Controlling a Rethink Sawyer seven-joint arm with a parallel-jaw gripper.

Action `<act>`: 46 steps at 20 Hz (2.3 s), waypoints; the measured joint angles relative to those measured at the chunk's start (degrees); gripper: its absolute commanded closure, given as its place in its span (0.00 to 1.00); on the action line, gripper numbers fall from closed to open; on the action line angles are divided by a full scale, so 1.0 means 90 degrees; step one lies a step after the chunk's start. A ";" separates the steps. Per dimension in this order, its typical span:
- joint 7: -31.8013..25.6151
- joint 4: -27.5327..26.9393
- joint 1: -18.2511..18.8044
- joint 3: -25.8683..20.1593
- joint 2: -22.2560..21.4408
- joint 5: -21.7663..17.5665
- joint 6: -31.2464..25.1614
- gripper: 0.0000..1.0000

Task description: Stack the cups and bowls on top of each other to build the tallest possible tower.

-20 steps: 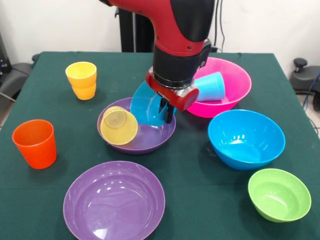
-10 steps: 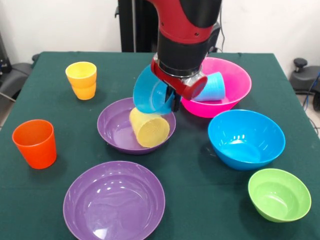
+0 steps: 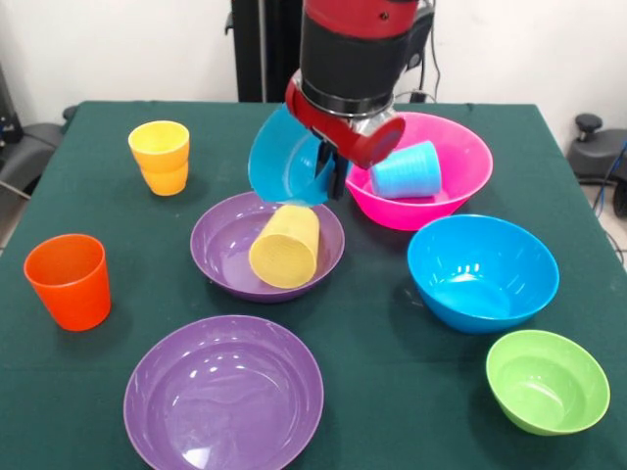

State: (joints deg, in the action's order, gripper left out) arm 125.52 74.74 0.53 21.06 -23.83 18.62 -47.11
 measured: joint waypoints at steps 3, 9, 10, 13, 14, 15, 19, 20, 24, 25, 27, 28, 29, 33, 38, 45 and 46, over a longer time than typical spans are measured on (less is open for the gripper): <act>0.0000 -0.0123 -0.0040 0.0091 -0.0029 0.0001 -0.0186 1.00; 0.0000 -0.0419 -0.0049 0.0208 -0.0094 0.0000 -0.0627 1.00; 0.0000 -0.0483 -0.0048 0.0236 -0.0093 -0.0001 -0.0710 1.00; 0.0000 -0.0656 -0.0039 0.0306 -0.0077 -0.0012 -0.0891 1.00; 0.0000 -0.0704 -0.0032 0.0316 -0.0071 -0.0032 -0.0933 1.00; 0.0000 -0.0792 -0.0014 0.0328 -0.0058 -0.0089 -0.0994 1.00; 0.0000 -0.1233 0.0139 0.0337 0.0003 -0.0452 -0.1159 1.00; 0.0000 -0.1349 0.0185 0.0337 0.0021 -0.0534 -0.1188 1.00; 0.0000 -0.1703 0.0290 0.0339 0.0128 -0.0679 -0.1242 1.00; 0.0000 -0.1849 0.0308 0.0342 0.0190 -0.0689 -0.1263 1.00; 0.0000 -0.2099 0.0305 0.0342 0.0321 -0.0687 -0.1339 1.00; 0.0000 -0.2189 0.0301 0.0343 0.0373 -0.0687 -0.1383 1.00; 0.0000 -0.2529 0.0289 0.0344 0.0579 -0.0675 -0.1600 1.00; 0.0000 -0.3144 0.0278 0.0349 0.0985 -0.0630 -0.2084 1.00; 0.0000 -0.4070 0.0279 0.0364 0.1633 -0.0498 -0.2949 1.00; 0.0000 -0.5247 0.0309 0.0447 0.2502 -0.0150 -0.3805 1.00; 0.0000 -0.5331 0.0312 0.0464 0.2564 -0.0113 -0.3856 1.00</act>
State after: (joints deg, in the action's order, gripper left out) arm 125.52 26.76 3.34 25.24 -0.75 17.61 -81.81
